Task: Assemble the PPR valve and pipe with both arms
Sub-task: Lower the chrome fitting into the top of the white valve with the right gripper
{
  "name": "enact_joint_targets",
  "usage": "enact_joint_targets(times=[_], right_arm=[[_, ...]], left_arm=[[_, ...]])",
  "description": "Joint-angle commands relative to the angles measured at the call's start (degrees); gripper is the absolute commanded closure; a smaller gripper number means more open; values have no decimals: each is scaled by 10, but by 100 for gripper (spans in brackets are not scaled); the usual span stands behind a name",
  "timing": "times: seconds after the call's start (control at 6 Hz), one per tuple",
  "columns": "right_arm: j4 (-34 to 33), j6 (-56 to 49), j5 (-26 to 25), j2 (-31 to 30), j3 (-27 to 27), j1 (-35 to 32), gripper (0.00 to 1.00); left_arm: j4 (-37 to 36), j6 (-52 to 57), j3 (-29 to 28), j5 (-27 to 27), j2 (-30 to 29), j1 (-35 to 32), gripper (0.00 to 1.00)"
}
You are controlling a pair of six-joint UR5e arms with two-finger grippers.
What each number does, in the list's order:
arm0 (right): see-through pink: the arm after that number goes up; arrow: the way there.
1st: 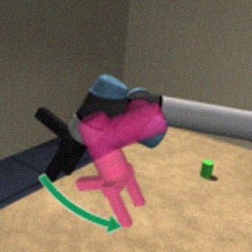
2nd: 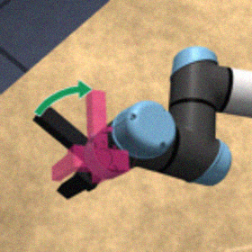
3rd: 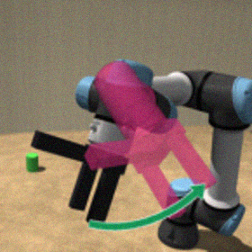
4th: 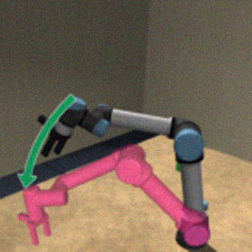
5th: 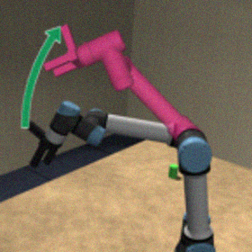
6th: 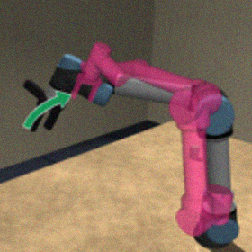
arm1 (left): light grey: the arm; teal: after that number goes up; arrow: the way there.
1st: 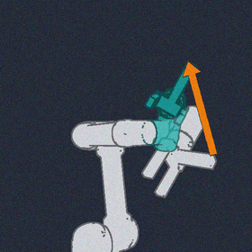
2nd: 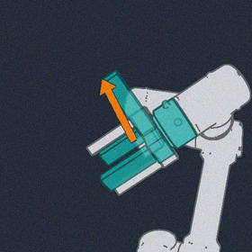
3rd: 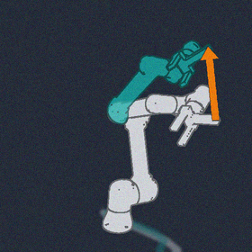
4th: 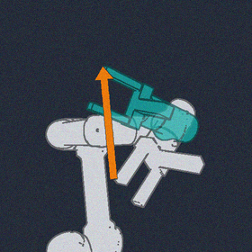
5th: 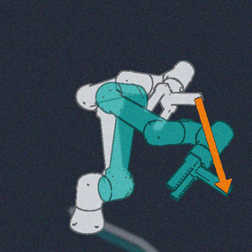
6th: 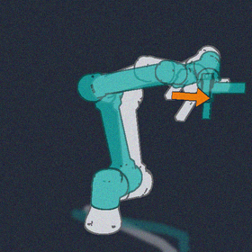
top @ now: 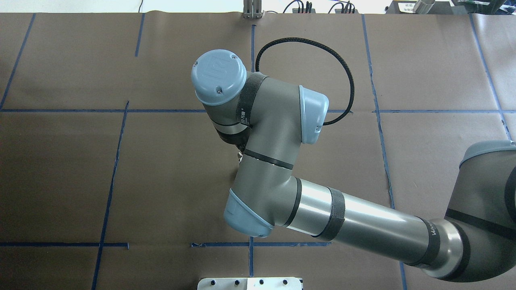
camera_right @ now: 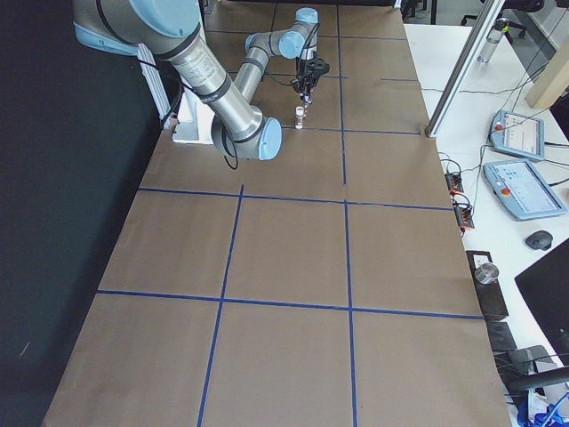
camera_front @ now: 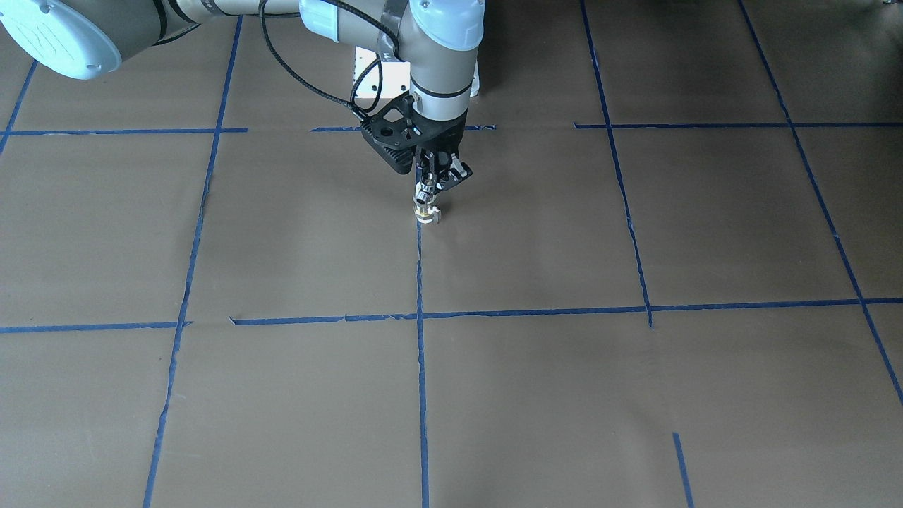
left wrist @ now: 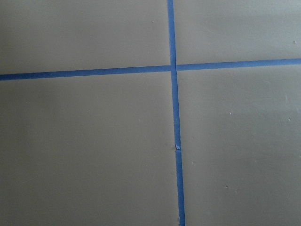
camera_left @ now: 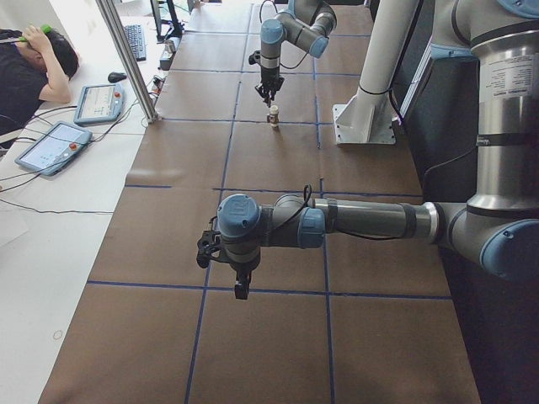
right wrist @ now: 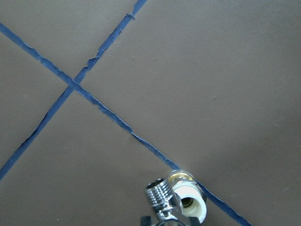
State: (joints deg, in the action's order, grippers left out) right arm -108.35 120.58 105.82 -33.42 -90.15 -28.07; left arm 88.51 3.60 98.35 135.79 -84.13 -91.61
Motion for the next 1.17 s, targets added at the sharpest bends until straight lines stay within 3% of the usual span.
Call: enact_joint_targets(times=[0.0, 1.0], right_arm=[[-12, 0, 0, -5, -12, 2, 98], [-11, 0, -3, -16, -11, 18, 98]], left_arm=[[1, 0, 0, 0, 0, 0, 0], [0, 0, -3, 0, 0, 0, 0]])
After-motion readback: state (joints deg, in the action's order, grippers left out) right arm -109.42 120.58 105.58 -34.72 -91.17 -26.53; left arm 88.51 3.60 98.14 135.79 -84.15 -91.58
